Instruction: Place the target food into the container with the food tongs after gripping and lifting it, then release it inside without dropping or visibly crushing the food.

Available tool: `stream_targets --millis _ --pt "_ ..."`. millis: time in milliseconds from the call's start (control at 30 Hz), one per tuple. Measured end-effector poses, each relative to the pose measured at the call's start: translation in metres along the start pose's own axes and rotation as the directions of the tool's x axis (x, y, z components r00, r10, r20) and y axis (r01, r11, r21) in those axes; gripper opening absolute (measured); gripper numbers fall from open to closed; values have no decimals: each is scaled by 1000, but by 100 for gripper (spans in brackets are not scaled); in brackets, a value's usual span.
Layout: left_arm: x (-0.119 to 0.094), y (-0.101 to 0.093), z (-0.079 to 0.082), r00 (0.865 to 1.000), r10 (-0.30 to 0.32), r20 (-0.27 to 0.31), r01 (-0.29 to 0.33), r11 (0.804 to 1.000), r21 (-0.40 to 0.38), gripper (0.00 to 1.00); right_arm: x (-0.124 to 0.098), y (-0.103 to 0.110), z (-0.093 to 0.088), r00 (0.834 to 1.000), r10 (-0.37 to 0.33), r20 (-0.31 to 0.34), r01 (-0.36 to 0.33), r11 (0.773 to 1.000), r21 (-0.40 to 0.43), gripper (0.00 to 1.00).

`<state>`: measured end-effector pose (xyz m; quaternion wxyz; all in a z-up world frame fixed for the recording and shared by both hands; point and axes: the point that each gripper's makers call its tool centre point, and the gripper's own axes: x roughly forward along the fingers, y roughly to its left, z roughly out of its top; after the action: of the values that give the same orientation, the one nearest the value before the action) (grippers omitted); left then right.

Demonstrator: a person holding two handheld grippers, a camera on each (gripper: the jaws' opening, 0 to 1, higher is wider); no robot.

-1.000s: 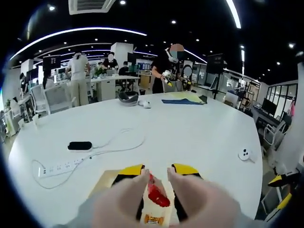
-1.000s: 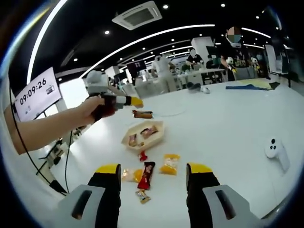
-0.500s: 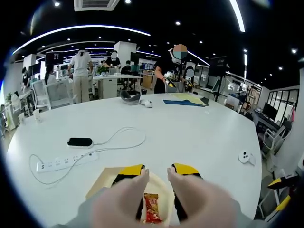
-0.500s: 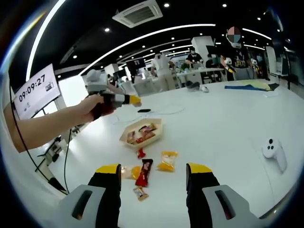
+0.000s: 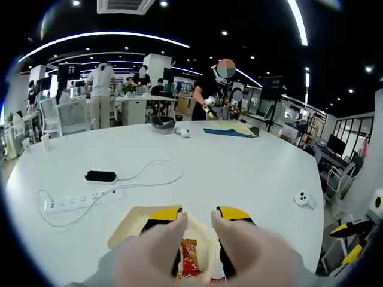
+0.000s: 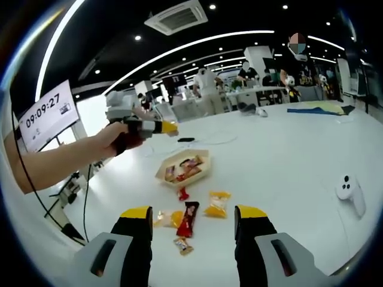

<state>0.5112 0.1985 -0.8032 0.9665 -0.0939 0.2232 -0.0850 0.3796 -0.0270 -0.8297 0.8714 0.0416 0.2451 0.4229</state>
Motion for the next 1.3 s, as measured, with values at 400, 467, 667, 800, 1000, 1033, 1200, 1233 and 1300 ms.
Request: stream_targets --millis 400,467,667,800,1000,1033,1200,1233,1300 --pt "-9 -1 -12 999 -41 11 41 999 -5 22 1 4 -2 1000 3 -8 -3 1000 -10 55" --pt "-11 -3 -14 999 -48 10 48 999 -18 22 2 4 -3 1000 3 -10 -3 1000 -5 55" --pt "-20 -12 -21 995 -98 14 98 995 -29 23 6 10 -4 999 25 -29 -25 1000 -13 55" --pt "-27 -9 -31 994 -105 0 105 994 -23 23 9 11 0 999 30 -22 -30 999 -12 55" --pt "-34 -8 -39 995 -97 0 97 993 -64 24 15 22 -11 997 61 -52 -61 998 -3 55" --pt "-34 -9 -40 995 -97 0 97 993 -68 24 16 25 -13 996 67 -61 -67 998 -3 55" --pt "-35 -10 -48 995 -94 -30 92 994 -60 24 20 32 -10 995 84 -62 -85 996 -13 55" --pt "-35 -9 -48 995 -91 -31 89 994 -55 24 20 31 -10 995 82 -62 -82 997 -6 55" --pt "-35 -10 -48 995 -95 -31 93 994 -54 24 20 31 -9 995 80 -57 -80 997 1 55"
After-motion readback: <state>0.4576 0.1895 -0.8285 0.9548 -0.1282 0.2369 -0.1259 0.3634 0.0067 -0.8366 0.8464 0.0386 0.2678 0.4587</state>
